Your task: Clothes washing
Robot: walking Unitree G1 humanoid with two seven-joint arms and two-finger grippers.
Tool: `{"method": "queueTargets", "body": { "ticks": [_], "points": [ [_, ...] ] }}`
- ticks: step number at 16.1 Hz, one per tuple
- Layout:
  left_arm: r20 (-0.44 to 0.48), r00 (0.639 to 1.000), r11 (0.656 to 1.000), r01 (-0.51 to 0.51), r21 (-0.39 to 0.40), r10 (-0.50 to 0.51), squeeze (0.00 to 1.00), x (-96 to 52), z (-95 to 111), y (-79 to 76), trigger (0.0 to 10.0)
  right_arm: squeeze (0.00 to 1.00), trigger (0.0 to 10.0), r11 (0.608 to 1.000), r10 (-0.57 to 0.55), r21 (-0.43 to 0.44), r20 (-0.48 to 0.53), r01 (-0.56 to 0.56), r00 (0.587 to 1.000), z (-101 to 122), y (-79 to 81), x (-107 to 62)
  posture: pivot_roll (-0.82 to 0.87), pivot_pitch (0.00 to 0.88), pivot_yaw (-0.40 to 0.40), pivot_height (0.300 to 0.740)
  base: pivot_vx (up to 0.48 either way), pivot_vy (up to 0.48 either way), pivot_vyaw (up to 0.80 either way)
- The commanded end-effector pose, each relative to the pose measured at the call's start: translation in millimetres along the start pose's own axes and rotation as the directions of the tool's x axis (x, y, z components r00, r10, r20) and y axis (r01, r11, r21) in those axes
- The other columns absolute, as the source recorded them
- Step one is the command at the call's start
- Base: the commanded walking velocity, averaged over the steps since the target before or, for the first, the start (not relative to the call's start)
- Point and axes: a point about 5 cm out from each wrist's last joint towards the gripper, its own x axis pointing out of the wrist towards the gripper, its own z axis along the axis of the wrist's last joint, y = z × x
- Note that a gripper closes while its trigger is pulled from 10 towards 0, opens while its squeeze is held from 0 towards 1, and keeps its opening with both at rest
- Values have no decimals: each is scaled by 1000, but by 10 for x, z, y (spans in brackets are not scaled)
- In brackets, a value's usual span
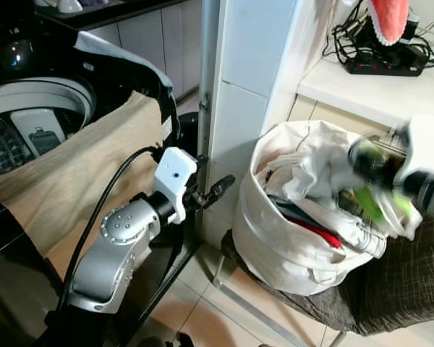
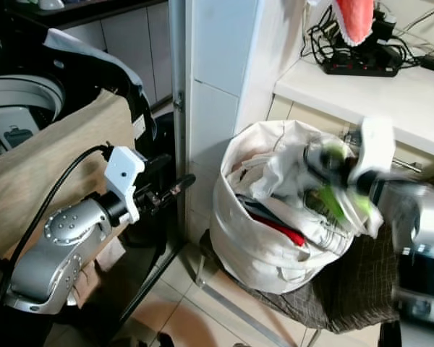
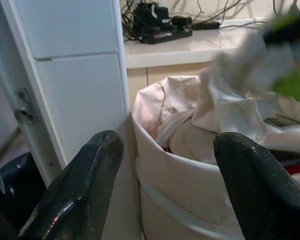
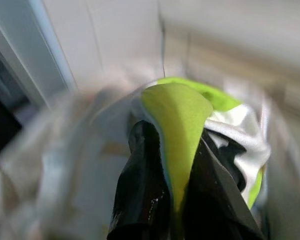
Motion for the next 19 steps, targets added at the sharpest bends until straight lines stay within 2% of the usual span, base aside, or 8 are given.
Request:
{"method": "queueTargets", "body": {
  "ticks": [1,5,8,11,12,13,16,19],
  "points": [
    [25,1000,1000,-12,17,12,0,0,51,18,10000,0,0,1000,7,-14,128,-5,992,301,-28,-109,-37,0,-85,740,0,0,0],
    [80,997,1000,-10,23,8,0,57,154,50,10000,0,0,997,58,-61,344,-40,937,1041,10,-315,-44,0,-69,740,0,0,0],
    [135,991,999,-1,51,-6,0,132,290,67,10000,0,0,987,160,-91,520,-131,839,1677,95,-622,-43,0,-64,740,0,0,0],
    [204,979,999,1,45,-10,0,218,463,96,10000,0,0,964,259,-113,586,-239,768,1951,239,-763,-46,0,-58,740,0,0,0],
    [281,960,1000,-9,-30,17,792,291,630,153,10000,0,0,932,340,-110,593,-345,730,2029,342,-781,-49,0,-57,740,0,0,0],
    [344,939,997,5,-77,22,1000,372,786,172,10000,0,0,887,439,-136,546,-441,713,1974,489,-724,-49,0,-56,740,0,0,0],
    [453,891,990,76,-115,-16,1000,487,1068,152,10000,0,0,795,600,-205,399,-571,693,1689,791,-547,-50,0,-57,740,0,0,0],
    [538,838,955,225,-193,-88,1000,485,1204,81,10000,0,0,722,685,-185,330,-667,650,1467,948,-458,-47,0,-64,740,0,0,0]
  ]
}}
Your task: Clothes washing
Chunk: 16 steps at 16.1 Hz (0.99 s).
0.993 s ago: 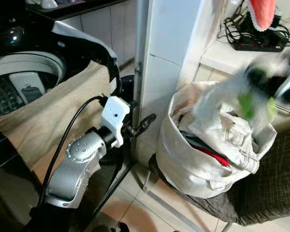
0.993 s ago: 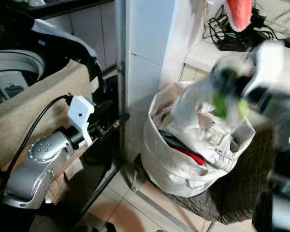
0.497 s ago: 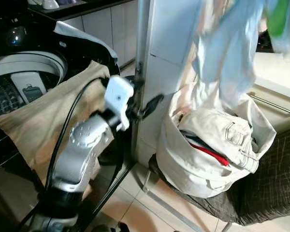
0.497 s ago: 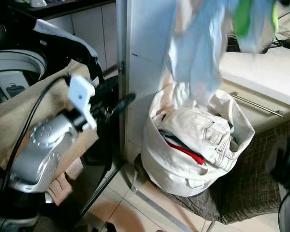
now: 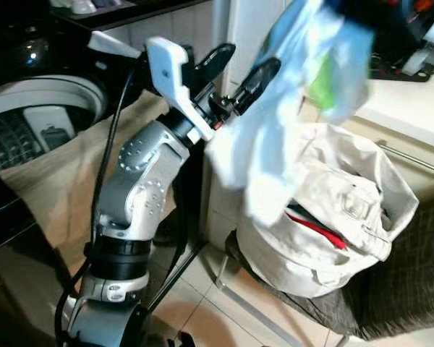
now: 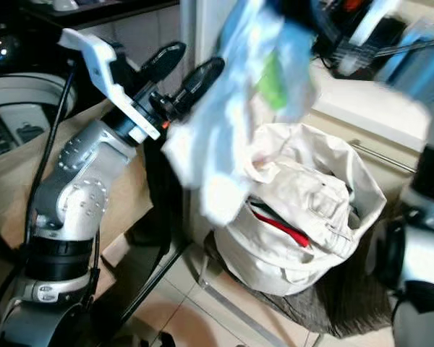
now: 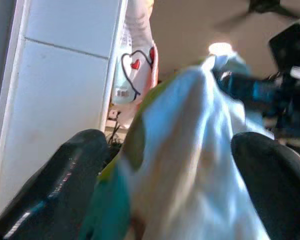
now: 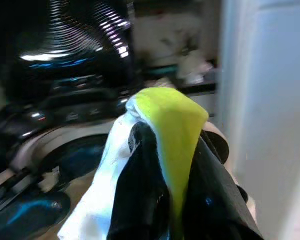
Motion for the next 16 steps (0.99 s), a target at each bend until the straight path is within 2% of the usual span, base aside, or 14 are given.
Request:
{"method": "queueTargets", "body": {
  "ticks": [1,3,5,7,11,12,13,14,16],
  "points": [
    [-2,994,992,112,-59,-112,1000,28,6,-137,10000,0,0,999,42,-14,6,-42,999,36,78,-13,-48,0,-66,740,0,0,0],
    [19,984,975,175,-134,-174,1000,27,-8,-248,10000,0,0,997,79,-5,-4,-79,997,3,137,13,-47,0,-70,740,0,0,0],
    [-40,985,981,166,-101,-171,1000,45,-102,-256,10000,0,0,992,125,3,-14,-125,992,-27,216,42,-47,0,-72,740,0,0,0],
    [-62,987,985,146,-93,-152,1000,72,-151,-239,10000,0,0,984,179,15,-20,-179,984,-50,290,65,-49,0,-70,740,0,0,0],
    [-108,978,983,170,-67,-176,1000,92,-219,-283,10000,0,0,973,227,36,-32,-226,973,-105,395,89,-48,0,-68,740,0,0,0],
    [-88,979,982,178,-57,-182,427,87,-212,-287,10000,0,0,971,236,42,-29,-235,971,-115,415,91,-48,0,-66,740,0,0,0],
    [-88,979,982,179,-61,-184,161,84,-214,-288,4941,0,0,970,239,43,-29,-237,971,-119,421,92,-48,0,-65,740,0,0,0],
    [-90,979,982,181,-58,-185,0,83,-215,-286,0,0,0,969,245,48,-28,-243,969,-129,439,95,-48,0,-64,740,0,0,0],
    [-92,978,982,181,-59,-186,0,81,-220,-285,0,0,0,968,249,53,-30,-247,968,-141,454,92,-47,0,-63,740,0,0,0]
  ]
}}
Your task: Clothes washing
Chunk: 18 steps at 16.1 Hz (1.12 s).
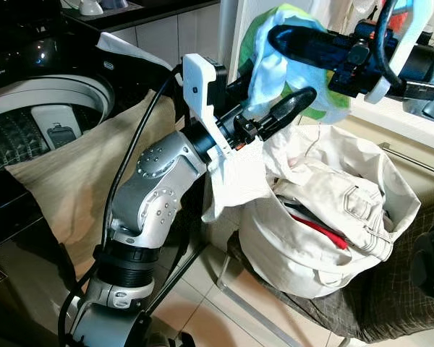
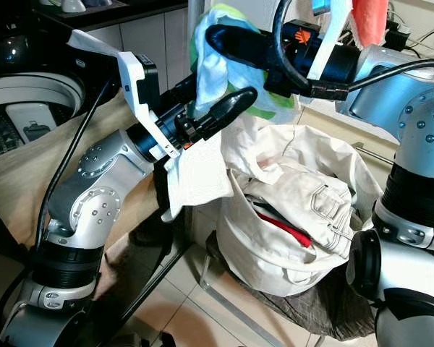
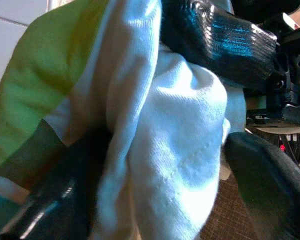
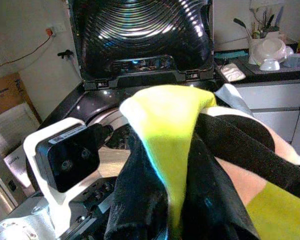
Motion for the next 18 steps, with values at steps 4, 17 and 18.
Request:
{"method": "queueTargets", "body": {
  "ticks": [4,17,18],
  "points": [
    [-14,1000,1000,28,-5,-28,0,31,-29,-32,0,0,0,1000,27,-11,14,-27,1000,6,78,-15,-46,0,-63,740,0,0,0],
    [10,999,999,37,-17,-37,0,30,14,-14,0,0,0,1000,12,-9,10,-12,1000,-20,84,-20,-45,0,-61,740,0,0,0],
    [16,999,999,28,-16,-28,0,25,23,2,0,0,0,1000,9,-8,9,-9,1000,-30,85,-22,-48,0,-58,740,0,0,0]
  ]
}}
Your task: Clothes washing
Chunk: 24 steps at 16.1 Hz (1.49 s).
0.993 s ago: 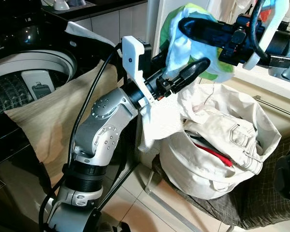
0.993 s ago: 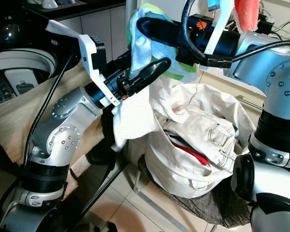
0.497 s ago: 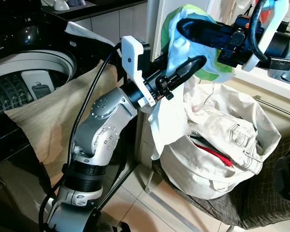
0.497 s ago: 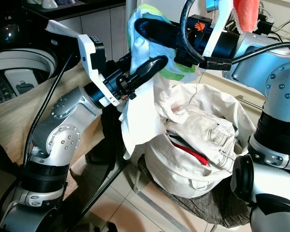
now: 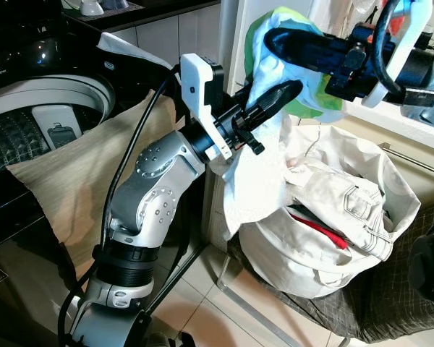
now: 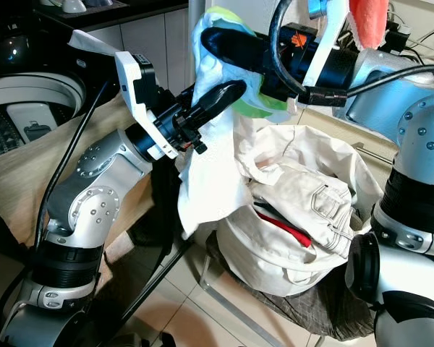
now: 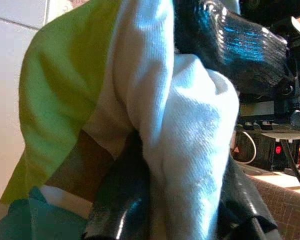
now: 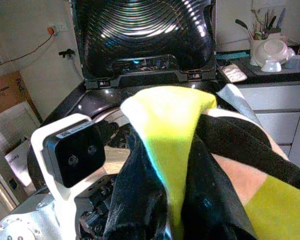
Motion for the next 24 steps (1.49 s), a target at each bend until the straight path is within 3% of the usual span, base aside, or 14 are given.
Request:
{"method": "queueTargets", "body": {
  "ticks": [1,2,3,4,9,14,16,17,18,19,20,21,23,24],
  "points": [
    [12,1000,1000,16,3,-16,0,37,33,-8,0,0,0,1000,8,-11,6,-8,1000,5,36,-22,-49,0,-56,740,0,0,0],
    [15,1000,1000,11,3,-11,0,35,38,3,0,0,1137,1000,2,-13,5,-2,1000,-3,36,-25,-52,0,-51,740,0,0,0],
    [16,1000,1000,5,2,-5,0,33,41,12,0,710,8078,1000,0,-17,2,0,1000,-12,40,-27,-54,0,-49,740,0,0,0],
    [12,1000,1000,2,7,-2,0,30,38,21,0,1000,10000,1000,4,-18,0,-5,1000,-22,50,-30,-55,0,-47,740,0,0,0],
    [17,999,999,-40,26,40,0,25,65,96,0,1000,10000,1000,-13,-22,9,13,1000,-15,43,-76,-55,0,-44,740,0,0,0],
    [31,994,992,-108,66,106,0,-7,121,208,0,1000,10000,997,-66,-41,8,66,998,21,-9,-261,-55,0,-63,740,0,0,0],
    [41,987,982,-157,106,153,0,-45,193,311,0,1000,10000,990,-102,-94,-11,101,995,25,-23,-301,-69,0,-56,740,0,0,0],
    [39,983,974,-182,136,178,0,-62,236,373,0,149,10000,982,-148,-120,-16,145,989,23,-54,-320,-70,0,-53,740,0,0,0],
    [39,981,969,-195,150,191,0,-69,258,404,0,149,10000,978,-169,-124,-20,165,985,20,-72,-331,-70,0,-53,740,0,0,0],
    [41,967,942,-256,218,253,0,-98,357,562,0,0,10000,973,-198,-122,-24,194,980,19,-112,-375,-66,0,-51,740,0,0,0],
    [41,959,928,-280,247,279,0,-110,391,624,0,0,10000,972,-205,-123,-25,201,978,20,-123,-388,-62,0,-51,740,0,0,0],
    [60,927,868,-367,333,369,0,-135,534,833,0,0,10000,967,-221,-138,-29,215,975,25,-135,-441,-57,0,-51,740,0,0,0],
    [167,840,693,-525,495,517,0,-130,973,1171,0,0,10000,960,-236,-162,-32,228,971,17,-129,-522,-50,0,-49,740,0,0,0],
    [204,816,650,-559,515,541,0,-125,1090,1225,0,0,10000,958,-242,-165,-33,233,970,11,-132,-527,-51,0,-50,740,0,0,0]
  ]
}}
